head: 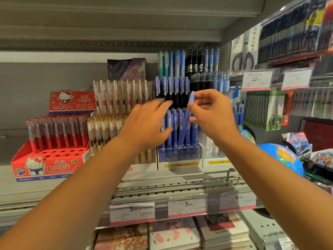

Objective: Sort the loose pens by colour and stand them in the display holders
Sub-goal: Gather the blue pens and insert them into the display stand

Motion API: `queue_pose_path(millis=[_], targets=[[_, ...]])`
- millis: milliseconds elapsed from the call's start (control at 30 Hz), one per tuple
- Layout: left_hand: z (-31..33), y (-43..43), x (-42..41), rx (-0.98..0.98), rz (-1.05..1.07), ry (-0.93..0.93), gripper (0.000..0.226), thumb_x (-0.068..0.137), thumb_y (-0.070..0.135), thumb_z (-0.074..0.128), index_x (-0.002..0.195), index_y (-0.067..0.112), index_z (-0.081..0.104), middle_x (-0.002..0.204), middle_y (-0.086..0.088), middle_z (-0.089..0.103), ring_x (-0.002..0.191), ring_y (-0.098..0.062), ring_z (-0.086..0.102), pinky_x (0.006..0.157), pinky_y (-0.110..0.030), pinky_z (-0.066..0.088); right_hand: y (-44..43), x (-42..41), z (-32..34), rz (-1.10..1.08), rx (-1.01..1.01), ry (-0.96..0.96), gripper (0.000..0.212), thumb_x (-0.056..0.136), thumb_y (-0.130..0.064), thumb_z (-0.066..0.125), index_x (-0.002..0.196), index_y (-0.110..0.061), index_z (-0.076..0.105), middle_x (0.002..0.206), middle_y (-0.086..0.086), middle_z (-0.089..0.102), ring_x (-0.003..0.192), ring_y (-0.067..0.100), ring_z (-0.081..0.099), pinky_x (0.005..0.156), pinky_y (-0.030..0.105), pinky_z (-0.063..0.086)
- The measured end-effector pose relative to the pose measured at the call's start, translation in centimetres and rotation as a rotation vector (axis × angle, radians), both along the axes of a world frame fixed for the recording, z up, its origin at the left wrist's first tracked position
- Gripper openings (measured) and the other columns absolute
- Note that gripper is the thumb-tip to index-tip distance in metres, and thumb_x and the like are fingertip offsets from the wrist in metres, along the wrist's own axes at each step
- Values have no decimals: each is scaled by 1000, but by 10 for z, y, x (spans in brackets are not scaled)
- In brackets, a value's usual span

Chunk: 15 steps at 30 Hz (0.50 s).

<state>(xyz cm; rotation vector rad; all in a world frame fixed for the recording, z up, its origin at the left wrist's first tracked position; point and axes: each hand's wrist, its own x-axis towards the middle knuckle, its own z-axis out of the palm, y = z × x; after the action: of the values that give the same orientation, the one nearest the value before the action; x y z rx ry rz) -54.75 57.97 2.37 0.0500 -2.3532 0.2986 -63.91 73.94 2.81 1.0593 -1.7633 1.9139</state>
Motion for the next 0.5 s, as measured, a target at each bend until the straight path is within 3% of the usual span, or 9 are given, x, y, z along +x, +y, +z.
queue_pose_path(millis=[167,400,500], targets=[[0,-11,-12,-54,72,-102,82,89,59,58,155,23,22,156,-2,38,139,-22,42,110,-46,35,-14,-6,-2,-131,87,161,19,91,-17,69,109,-19,60,93,-6,63,85,13,65,75,37,59],[0,-12,-14,-66,67,-80,81,88,57,61,152,18,29,153,-4,43,134,-23,47,107,-42,37,-30,-11,-23,-215,306,250,26,92,-23,68,115,-15,62,92,-8,60,81,4,61,70,14,50],[-1,-11,-14,-58,68,-76,82,88,56,62,152,17,30,153,-5,42,135,-23,46,107,-42,37,-31,-8,-28,-215,340,255,27,91,-23,68,116,-14,62,95,-4,62,79,6,61,69,13,48]])
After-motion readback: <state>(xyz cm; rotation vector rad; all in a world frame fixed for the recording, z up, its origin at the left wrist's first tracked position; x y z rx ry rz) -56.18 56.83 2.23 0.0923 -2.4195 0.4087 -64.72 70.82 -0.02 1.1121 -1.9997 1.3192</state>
